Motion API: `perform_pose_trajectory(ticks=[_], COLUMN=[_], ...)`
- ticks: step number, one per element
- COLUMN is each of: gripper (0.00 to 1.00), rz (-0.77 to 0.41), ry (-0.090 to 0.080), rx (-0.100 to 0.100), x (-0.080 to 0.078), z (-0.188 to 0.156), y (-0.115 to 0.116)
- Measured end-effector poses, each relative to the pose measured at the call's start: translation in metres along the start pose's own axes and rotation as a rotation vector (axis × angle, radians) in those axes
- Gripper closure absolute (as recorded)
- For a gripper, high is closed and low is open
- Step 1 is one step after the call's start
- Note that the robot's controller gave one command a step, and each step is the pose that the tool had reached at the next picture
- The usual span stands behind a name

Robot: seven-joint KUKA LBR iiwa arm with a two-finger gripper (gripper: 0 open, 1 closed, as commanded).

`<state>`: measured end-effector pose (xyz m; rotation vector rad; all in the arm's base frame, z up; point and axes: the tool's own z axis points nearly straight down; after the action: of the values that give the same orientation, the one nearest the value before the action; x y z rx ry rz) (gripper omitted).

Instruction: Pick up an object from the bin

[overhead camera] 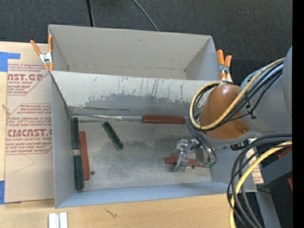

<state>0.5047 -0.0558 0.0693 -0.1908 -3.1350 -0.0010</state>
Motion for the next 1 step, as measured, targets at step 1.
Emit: perform_pose_trajectory(ticks=[1], gripper=[1.00], rz=[0.000], ry=[0.000], rx=[0.000], x=[0.0000], z=[0.0000], y=[0.0000])
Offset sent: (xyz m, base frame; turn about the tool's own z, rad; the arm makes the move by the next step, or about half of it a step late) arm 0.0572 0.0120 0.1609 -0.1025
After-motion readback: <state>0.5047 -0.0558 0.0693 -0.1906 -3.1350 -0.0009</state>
